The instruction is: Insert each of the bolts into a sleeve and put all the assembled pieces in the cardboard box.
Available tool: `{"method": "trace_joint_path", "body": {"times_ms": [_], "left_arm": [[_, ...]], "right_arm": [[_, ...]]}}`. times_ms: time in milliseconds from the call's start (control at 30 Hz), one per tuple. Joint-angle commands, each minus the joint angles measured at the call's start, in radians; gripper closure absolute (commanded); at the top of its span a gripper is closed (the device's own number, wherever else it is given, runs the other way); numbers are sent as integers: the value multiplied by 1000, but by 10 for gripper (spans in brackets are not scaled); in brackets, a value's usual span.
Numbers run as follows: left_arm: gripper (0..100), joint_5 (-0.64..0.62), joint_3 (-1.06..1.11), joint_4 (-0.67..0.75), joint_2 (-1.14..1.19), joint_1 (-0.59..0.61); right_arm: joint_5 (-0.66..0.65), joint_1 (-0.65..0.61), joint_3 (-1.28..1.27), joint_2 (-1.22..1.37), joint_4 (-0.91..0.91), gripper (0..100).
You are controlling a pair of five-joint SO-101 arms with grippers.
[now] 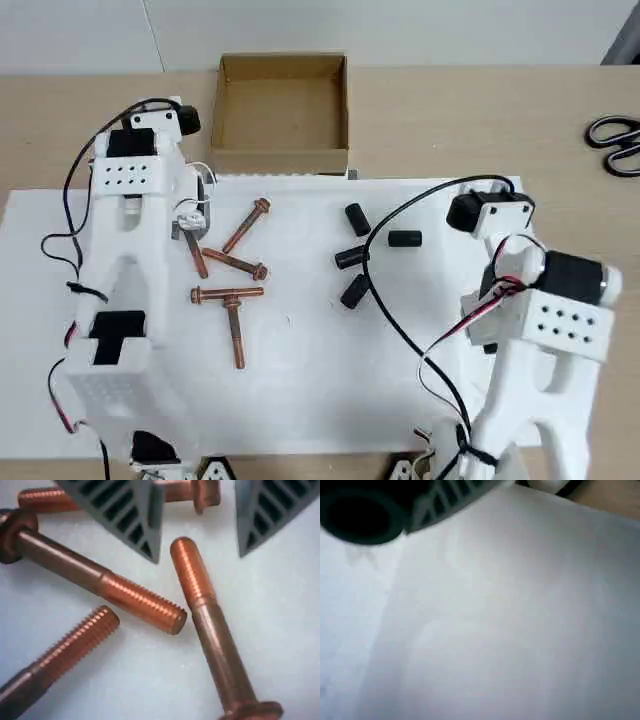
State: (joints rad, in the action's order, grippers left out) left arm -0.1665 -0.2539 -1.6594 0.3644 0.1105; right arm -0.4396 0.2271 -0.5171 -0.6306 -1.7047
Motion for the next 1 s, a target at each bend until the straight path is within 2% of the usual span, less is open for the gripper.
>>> {"method": "trace_joint_path", "body": {"times_ms": [0, 700, 967], "left_arm": [[856, -8, -38, 31, 17, 3], [852, -3, -33, 158, 66, 58], [852, -3, -50, 176, 176, 58]], "right_arm": [[9, 21, -5, -54, -12, 991], [8, 44, -11, -59, -4, 991], [8, 44, -11, -59, -4, 991]]}}
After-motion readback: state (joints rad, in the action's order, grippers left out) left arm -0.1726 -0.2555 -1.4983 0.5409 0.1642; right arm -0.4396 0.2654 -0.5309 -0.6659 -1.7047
